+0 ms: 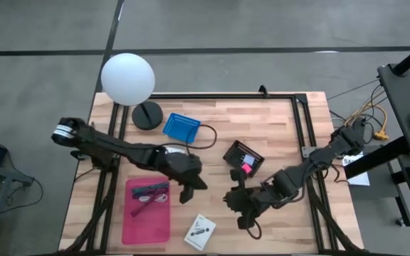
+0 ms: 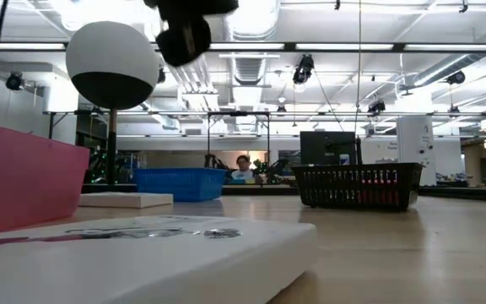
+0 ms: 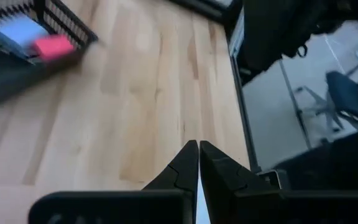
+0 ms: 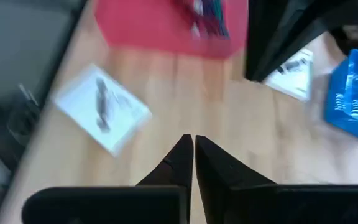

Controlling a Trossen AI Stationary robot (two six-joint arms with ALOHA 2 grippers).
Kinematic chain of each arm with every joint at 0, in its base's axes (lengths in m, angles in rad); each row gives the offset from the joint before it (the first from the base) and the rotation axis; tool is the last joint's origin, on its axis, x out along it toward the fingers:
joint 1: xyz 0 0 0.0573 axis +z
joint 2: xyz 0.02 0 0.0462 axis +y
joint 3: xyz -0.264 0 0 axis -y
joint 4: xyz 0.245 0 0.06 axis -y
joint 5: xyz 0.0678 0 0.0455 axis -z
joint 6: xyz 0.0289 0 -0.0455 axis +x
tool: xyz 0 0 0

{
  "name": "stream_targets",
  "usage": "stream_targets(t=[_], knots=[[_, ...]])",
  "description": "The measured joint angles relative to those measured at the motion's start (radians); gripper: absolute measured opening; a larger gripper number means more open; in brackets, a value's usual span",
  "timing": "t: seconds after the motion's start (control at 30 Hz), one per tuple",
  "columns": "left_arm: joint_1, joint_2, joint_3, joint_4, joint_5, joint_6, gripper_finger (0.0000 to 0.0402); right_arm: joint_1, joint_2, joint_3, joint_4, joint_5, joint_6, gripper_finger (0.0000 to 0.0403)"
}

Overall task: Pick and place items into bin
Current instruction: Put the bottom white card reader box into the blue bin

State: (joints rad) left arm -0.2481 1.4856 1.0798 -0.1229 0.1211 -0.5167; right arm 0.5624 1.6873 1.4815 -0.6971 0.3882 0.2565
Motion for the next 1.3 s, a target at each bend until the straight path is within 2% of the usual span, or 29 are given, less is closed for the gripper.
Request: stream_targets(t=[0.13,0.23,0.43,0.57,0.7,0.83,0.97,1.17,1.3], knots=[[-0.050,-0.038,0.000,-0.015,-0.071,-0.001,0.0000,0.005,-0.016,-0.052,0.152,0.005,0.146,0.0009],[-0.085,-0.045,0.000,-0.064,-0.070,-0.042,0.0000,0.005,-0.016,-0.087,0.283,0.003,0.204,0.0009],[-0.159,-0.029,0.000,-0.190,-0.034,-0.115,0.0000,0.005,0.020,-0.164,0.447,-0.102,0.209,0.0013],[-0.202,-0.016,0.000,-0.208,-0.033,-0.144,0.0000,0.005,0.049,-0.179,0.453,-0.130,0.208,0.0046],[-0.231,-0.016,-0.005,-0.210,-0.032,-0.158,0.0000,0.004,0.092,-0.179,0.474,-0.209,0.202,0.0101],[-0.253,-0.016,-0.007,-0.210,-0.030,-0.150,0.0000,0.012,0.170,-0.169,0.515,-0.287,0.107,0.0158],[-0.264,-0.016,-0.007,-0.211,-0.026,-0.128,0.0000,0.025,0.259,-0.135,0.587,-0.367,-0.102,0.0200],[-0.263,-0.016,-0.012,-0.217,-0.027,-0.126,0.0000,0.015,0.362,-0.064,0.551,-0.383,-0.191,0.0220],[-0.263,-0.016,-0.029,-0.220,-0.027,-0.134,0.0000,-0.016,0.401,0.002,0.487,-0.446,-0.253,0.0219]])
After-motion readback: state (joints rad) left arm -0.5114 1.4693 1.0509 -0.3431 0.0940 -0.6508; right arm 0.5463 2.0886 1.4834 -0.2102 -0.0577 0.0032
